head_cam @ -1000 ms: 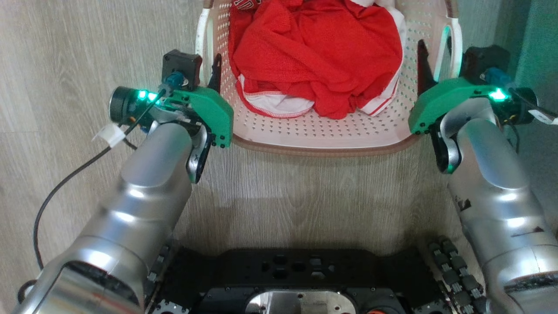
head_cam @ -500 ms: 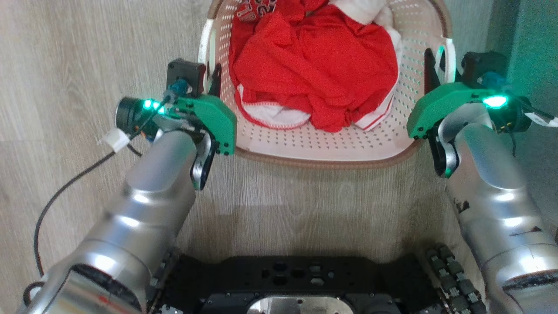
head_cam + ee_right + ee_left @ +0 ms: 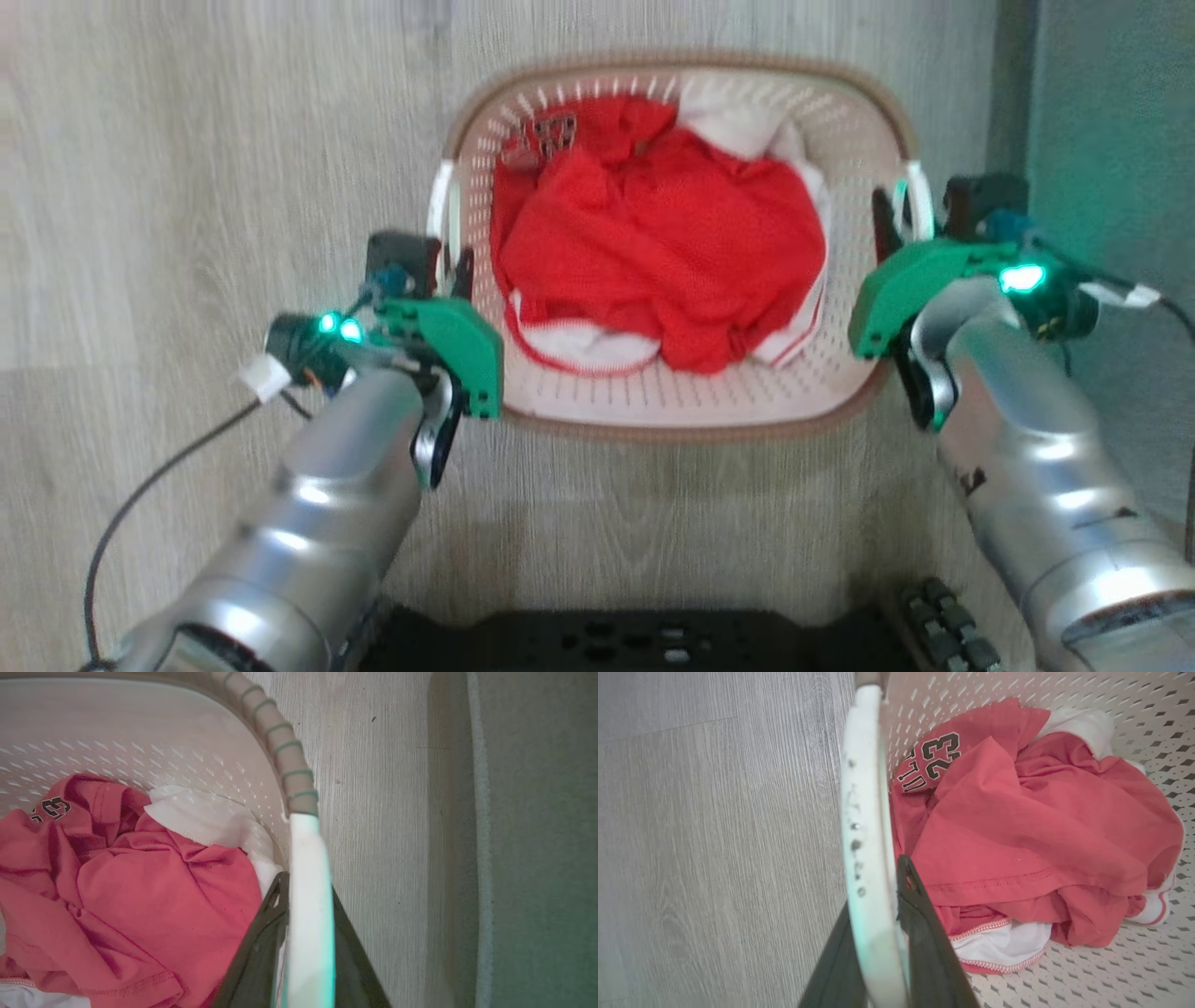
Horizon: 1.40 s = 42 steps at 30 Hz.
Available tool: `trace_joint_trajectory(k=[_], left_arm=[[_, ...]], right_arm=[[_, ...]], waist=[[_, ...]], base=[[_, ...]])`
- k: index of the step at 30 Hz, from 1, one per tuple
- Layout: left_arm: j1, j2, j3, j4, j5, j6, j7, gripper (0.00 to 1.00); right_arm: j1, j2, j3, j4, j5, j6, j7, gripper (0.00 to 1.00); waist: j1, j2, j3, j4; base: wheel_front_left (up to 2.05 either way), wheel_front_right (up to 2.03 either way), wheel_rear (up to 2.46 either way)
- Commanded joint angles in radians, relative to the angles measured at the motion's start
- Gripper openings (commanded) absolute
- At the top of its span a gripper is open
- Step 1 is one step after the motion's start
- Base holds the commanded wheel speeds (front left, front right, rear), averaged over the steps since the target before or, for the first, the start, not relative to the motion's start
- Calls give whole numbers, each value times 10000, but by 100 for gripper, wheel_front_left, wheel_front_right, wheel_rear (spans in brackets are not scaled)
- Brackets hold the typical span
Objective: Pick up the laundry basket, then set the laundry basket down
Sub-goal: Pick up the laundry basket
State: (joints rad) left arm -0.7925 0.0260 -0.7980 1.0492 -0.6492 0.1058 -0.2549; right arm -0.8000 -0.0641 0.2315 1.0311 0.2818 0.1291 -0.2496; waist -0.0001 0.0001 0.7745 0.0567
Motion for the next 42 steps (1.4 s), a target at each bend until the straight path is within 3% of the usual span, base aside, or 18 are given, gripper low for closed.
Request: trace_joint_trajectory(k=[1, 10, 19, 32, 42], left_arm=[[407, 242, 37, 27, -84, -10, -69, 0], [1363, 242, -698, 588, -927, -239, 3, 0], [2479, 242, -1510, 907, -1912, -429, 828, 0], [3347, 242, -2196, 1356, -2579, -541, 1260, 0], [3596, 242, -2505, 1666, -2849, -670, 1276, 0]], right_arm=[[580, 139, 323, 98, 115, 16, -122, 0], [969, 139, 1499, 1418, 1273, 16, -34, 0], [1914, 139, 2772, 1735, 2790, 16, 759, 0], [2967, 139, 4188, 1631, 4211, 16, 1230, 0], [3410, 139, 5068, 1626, 5164, 16, 1206, 0]], waist=[[1, -1, -619, 35], [1, -1, -2446, 213], [1, -1, -4510, 275], [1, -1, -6500, 311], [1, -1, -7178, 248]], base=[[0, 0, 0], [0, 0, 0], [0, 0, 0], [0, 0, 0], [0, 0, 0]])
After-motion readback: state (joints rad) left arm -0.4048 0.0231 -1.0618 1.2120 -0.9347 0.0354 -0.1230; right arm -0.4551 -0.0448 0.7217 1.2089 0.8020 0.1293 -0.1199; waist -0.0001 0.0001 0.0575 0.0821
